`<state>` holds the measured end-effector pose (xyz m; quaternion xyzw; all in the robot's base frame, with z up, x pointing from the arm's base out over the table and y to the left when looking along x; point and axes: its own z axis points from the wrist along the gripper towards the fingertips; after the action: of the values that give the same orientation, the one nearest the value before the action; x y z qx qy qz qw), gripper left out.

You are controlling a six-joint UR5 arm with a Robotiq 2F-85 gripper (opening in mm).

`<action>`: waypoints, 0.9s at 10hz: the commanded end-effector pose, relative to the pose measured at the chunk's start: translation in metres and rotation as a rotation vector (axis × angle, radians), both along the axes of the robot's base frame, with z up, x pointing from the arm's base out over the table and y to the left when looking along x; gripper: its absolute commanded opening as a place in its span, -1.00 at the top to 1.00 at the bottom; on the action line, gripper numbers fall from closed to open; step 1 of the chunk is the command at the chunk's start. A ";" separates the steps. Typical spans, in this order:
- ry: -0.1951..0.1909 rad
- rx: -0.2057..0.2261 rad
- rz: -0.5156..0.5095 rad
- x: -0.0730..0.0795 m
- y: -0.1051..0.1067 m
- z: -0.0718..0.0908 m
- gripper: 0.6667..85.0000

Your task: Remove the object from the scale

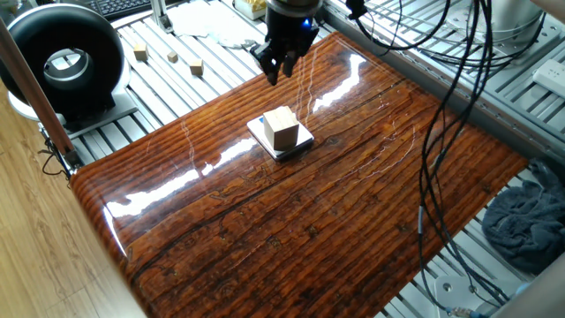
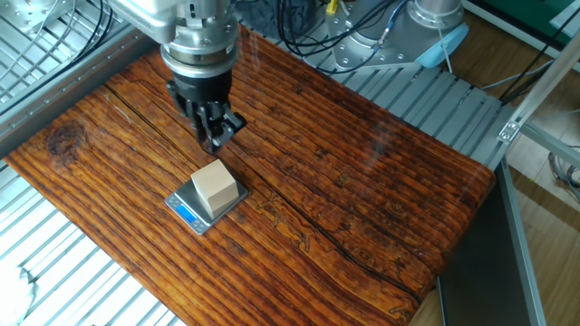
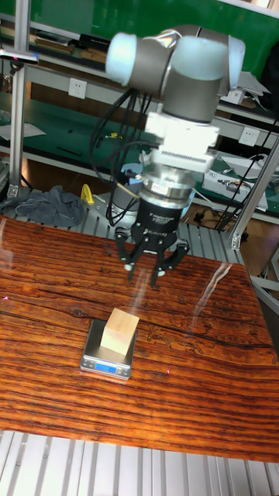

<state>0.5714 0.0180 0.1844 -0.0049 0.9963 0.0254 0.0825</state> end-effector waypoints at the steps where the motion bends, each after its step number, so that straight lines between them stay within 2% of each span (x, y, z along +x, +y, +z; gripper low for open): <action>1: -0.044 0.076 0.022 0.000 -0.003 -0.017 -0.87; 3: -0.004 0.040 -0.073 -0.008 -0.011 -0.030 -0.91; 4: 0.017 0.025 -0.097 -0.014 -0.012 -0.036 -0.87; 5: 0.021 0.008 -0.102 -0.015 -0.012 -0.042 -0.81; 8: -0.024 0.016 -0.100 -0.003 -0.005 -0.067 -0.75; 9: -0.029 0.017 -0.107 -0.002 -0.004 -0.069 -0.75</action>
<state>0.5652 0.0097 0.1281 0.0392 0.9950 0.0253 0.0888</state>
